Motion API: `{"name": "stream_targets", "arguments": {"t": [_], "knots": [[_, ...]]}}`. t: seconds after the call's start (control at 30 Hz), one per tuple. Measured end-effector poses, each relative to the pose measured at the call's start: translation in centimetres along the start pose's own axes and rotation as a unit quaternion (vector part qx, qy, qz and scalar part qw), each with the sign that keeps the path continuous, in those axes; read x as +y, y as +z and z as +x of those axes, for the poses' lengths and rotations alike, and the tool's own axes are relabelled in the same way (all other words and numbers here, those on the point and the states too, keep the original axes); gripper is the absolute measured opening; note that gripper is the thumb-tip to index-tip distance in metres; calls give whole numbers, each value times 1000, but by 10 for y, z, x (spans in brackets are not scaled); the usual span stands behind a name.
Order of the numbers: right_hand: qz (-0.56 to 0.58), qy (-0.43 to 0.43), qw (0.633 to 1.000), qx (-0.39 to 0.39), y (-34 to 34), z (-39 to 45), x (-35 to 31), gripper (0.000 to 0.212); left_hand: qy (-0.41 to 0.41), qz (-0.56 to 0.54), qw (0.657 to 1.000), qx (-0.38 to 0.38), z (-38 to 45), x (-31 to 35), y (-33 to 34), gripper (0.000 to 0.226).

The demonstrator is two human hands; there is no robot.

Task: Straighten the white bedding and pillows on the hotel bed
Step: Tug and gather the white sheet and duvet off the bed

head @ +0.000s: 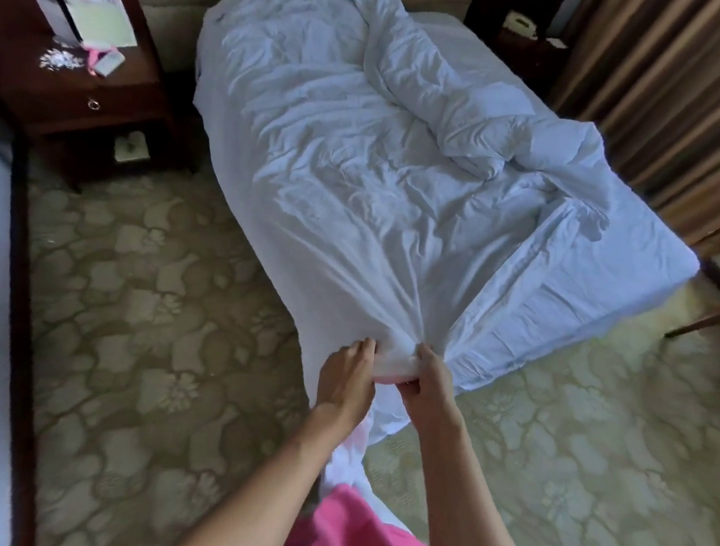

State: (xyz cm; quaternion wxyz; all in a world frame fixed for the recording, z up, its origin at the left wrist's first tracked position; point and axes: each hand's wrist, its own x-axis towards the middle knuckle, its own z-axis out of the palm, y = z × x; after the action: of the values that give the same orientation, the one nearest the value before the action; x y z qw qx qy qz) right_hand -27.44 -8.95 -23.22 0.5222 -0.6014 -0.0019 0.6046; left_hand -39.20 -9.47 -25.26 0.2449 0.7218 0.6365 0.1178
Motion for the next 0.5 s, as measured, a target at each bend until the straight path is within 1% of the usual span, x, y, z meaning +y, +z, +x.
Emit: {"name": "stream_targets", "arguments": {"t": [0.1, 0.17, 0.27, 0.3, 0.37, 0.43, 0.47, 0.5], "knots": [[-18, 17, 1000, 10, -17, 4, 5, 17, 0, -6, 1000, -30, -11, 6, 1, 40], [-42, 41, 998, 6, -24, 9, 9, 15, -2, 10, 998, -55, -14, 4, 1, 35], [-103, 73, 992, -9, -23, 19, 11, 14, -17, 36, 997, -73, -16, -4, 1, 41], [-125, 79, 989, -17, -22, 24, 10, 14, -25, 43, 997, -67, -17, -4, 0, 41], [-145, 91, 984, -50, -26, 36, 3, 22, -51, 34, 997, -38, -21, 0, -1, 43], [-174, 91, 974, -110, -35, 50, -8, 46, -81, 6, 997, -11, -25, 12, -1, 41], [-190, 93, 969, -132, -42, 58, -12, 53, -95, -6, 995, -2, -27, 18, 1, 35], [-200, 101, 964, -141, -48, 63, -16, 47, -111, -14, 994, 2, -29, 24, 3, 29]]}}
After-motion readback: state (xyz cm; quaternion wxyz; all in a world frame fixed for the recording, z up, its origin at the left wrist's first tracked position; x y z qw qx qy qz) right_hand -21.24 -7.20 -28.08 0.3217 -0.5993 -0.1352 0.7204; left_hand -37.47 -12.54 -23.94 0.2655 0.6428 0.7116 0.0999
